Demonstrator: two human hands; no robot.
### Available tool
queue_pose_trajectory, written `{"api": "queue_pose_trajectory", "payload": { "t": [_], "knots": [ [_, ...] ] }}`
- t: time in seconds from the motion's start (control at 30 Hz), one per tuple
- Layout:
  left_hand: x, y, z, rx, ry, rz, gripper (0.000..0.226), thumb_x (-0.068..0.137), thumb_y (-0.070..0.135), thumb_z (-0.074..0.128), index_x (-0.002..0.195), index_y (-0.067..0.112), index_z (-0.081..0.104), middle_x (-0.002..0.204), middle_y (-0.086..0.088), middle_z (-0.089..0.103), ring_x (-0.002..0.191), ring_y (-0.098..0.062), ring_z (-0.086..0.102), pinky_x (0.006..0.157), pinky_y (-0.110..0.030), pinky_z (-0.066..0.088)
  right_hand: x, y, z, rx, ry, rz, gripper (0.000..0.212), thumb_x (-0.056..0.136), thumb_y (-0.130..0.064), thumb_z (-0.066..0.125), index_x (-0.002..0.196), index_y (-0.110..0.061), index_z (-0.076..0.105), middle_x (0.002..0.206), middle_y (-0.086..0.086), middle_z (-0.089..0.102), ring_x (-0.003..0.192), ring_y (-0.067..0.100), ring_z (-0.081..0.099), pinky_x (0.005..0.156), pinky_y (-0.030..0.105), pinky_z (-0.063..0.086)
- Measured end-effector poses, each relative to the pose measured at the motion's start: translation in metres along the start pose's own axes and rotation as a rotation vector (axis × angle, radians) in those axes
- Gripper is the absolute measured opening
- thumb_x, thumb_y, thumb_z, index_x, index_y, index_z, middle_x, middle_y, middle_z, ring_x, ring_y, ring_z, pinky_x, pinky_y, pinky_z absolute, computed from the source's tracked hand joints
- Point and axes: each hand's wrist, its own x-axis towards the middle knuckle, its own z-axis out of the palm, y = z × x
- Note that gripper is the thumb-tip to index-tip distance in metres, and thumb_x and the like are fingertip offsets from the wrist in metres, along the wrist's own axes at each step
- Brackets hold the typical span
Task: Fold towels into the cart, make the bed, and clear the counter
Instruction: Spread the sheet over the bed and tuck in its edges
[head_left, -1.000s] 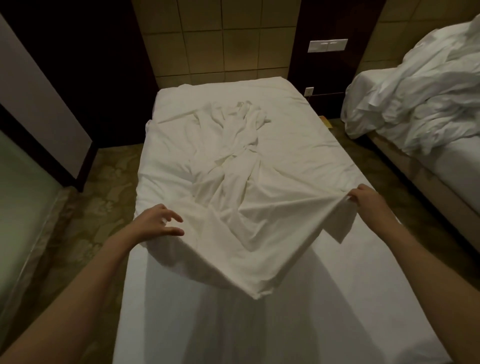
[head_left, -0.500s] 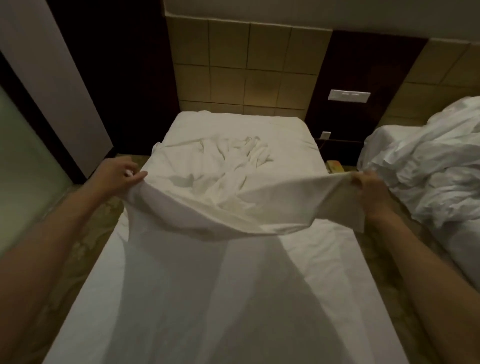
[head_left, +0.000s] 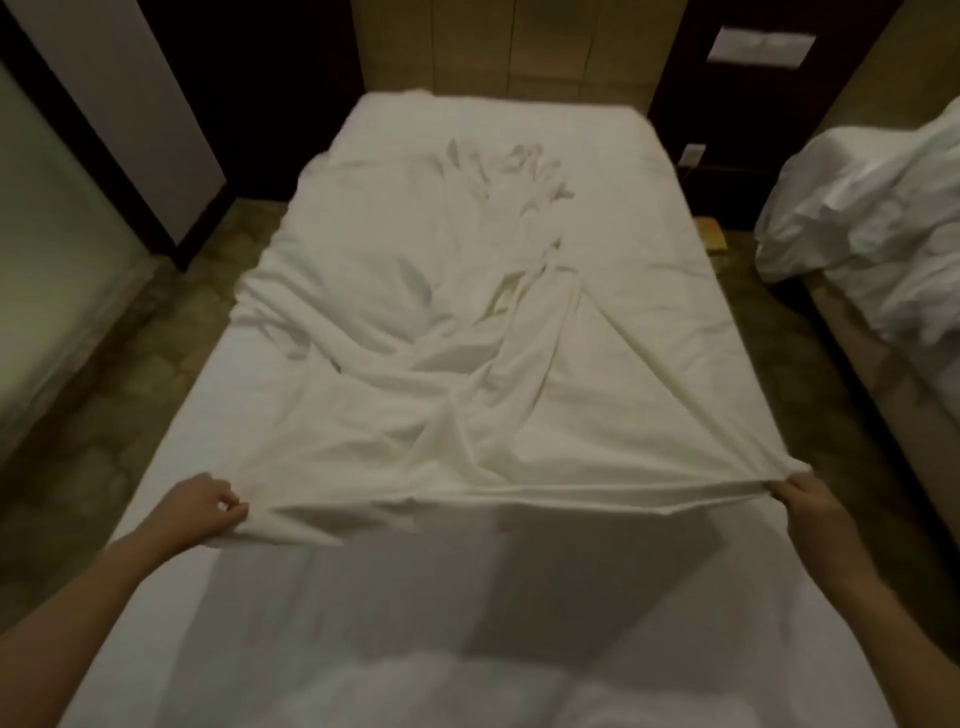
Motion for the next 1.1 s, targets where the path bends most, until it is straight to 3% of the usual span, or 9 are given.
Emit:
{"api": "queue_pose_trajectory", "payload": {
  "t": [0.1, 0.2, 0.33, 0.47, 0.63, 0.73, 0.83, 1.0, 1.1],
  "knots": [
    [-0.025, -0.023, 0.080, 0.112, -0.034, 0.004, 0.022, 0.086, 0.031, 0.066, 0.082, 0.012, 0.076, 0.090, -0.011, 0.070, 0.089, -0.029, 0.062, 0.073, -0.031, 0.043, -0.053, -0.015, 0.062, 0.025, -0.067, -0.075, 0.042, 0.055, 0.033, 0.061, 0.089, 0.009, 0.069, 0.086, 0.024, 0.064, 0.072, 0.042, 0.065, 0.060, 0.045, 0.054],
    [-0.039, -0.033, 0.128, 0.218, 0.017, 0.034, 0.032, 0.089, 0.037, 0.058, 0.078, 0.011, 0.073, 0.087, -0.008, 0.069, 0.088, -0.027, 0.061, 0.074, -0.033, 0.040, -0.092, -0.029, 0.104, 0.016, -0.146, -0.082, 0.038, 0.062, 0.029, 0.062, 0.094, 0.009, 0.068, 0.091, 0.023, 0.064, 0.074, 0.041, 0.065, 0.060, 0.046, 0.057],
    [-0.045, -0.049, 0.145, 0.442, -0.023, 0.066, 0.032, 0.092, 0.045, 0.046, 0.089, 0.023, 0.069, 0.097, 0.001, 0.064, 0.098, -0.020, 0.054, 0.077, -0.032, 0.036, -0.115, -0.038, 0.113, -0.058, -0.185, -0.160, 0.038, 0.056, 0.028, 0.068, 0.088, 0.008, 0.068, 0.081, 0.021, 0.061, 0.065, 0.039, 0.064, 0.048, 0.042, 0.054],
    [-0.061, -0.110, 0.130, 0.431, -0.038, 0.042, 0.032, 0.088, 0.047, 0.050, 0.081, 0.022, 0.070, 0.078, 0.003, 0.055, 0.077, -0.015, 0.048, 0.069, -0.032, 0.038, -0.138, -0.026, 0.097, -0.164, -0.210, -0.167, 0.039, 0.047, 0.021, 0.078, 0.080, 0.003, 0.069, 0.078, 0.020, 0.062, 0.063, 0.036, 0.065, 0.044, 0.036, 0.051],
    [-0.085, -0.151, 0.159, 0.575, -0.210, -0.079, 0.039, 0.090, 0.060, 0.040, 0.116, 0.040, 0.061, 0.132, 0.000, 0.049, 0.126, -0.020, 0.038, 0.102, -0.037, 0.027, -0.203, -0.047, 0.150, -0.148, -0.332, -0.244, 0.045, 0.029, 0.016, 0.087, 0.066, -0.004, 0.068, 0.069, 0.017, 0.063, 0.053, 0.034, 0.064, 0.035, 0.032, 0.048],
    [-0.093, -0.130, 0.187, 0.472, -0.225, -0.078, 0.035, 0.089, 0.056, 0.046, 0.108, 0.031, 0.062, 0.128, -0.001, 0.052, 0.112, -0.019, 0.049, 0.095, -0.034, 0.037, -0.217, -0.057, 0.170, -0.110, -0.405, -0.185, 0.044, 0.034, 0.014, 0.086, 0.070, -0.004, 0.067, 0.072, 0.017, 0.062, 0.051, 0.033, 0.063, 0.034, 0.032, 0.044],
    [-0.101, -0.087, 0.195, 0.280, -0.017, -0.026, 0.024, 0.085, 0.032, 0.059, 0.104, 0.019, 0.064, 0.111, -0.006, 0.061, 0.096, -0.024, 0.057, 0.085, -0.036, 0.043, -0.220, -0.053, 0.167, -0.110, -0.447, -0.194, 0.046, 0.040, 0.012, 0.085, 0.080, -0.004, 0.068, 0.079, 0.018, 0.063, 0.054, 0.033, 0.063, 0.034, 0.032, 0.044],
    [-0.099, 0.007, 0.198, 0.096, 0.057, 0.146, 0.026, 0.079, 0.013, 0.064, 0.105, 0.006, 0.065, 0.105, -0.015, 0.063, 0.089, -0.036, 0.061, 0.075, -0.042, 0.049, -0.232, -0.047, 0.147, -0.007, -0.423, -0.107, 0.044, 0.067, 0.014, 0.068, 0.107, -0.005, 0.069, 0.114, 0.020, 0.064, 0.080, 0.038, 0.068, 0.053, 0.040, 0.052],
    [-0.089, 0.078, 0.206, 0.023, 0.083, 0.305, 0.032, 0.082, 0.015, 0.059, 0.112, 0.005, 0.062, 0.111, -0.016, 0.062, 0.094, -0.037, 0.061, 0.075, -0.044, 0.051, -0.223, -0.045, 0.135, 0.018, -0.349, -0.059, 0.034, 0.069, 0.013, 0.066, 0.100, -0.001, 0.063, 0.107, 0.021, 0.061, 0.079, 0.038, 0.064, 0.049, 0.035, 0.043]
  ]
}}
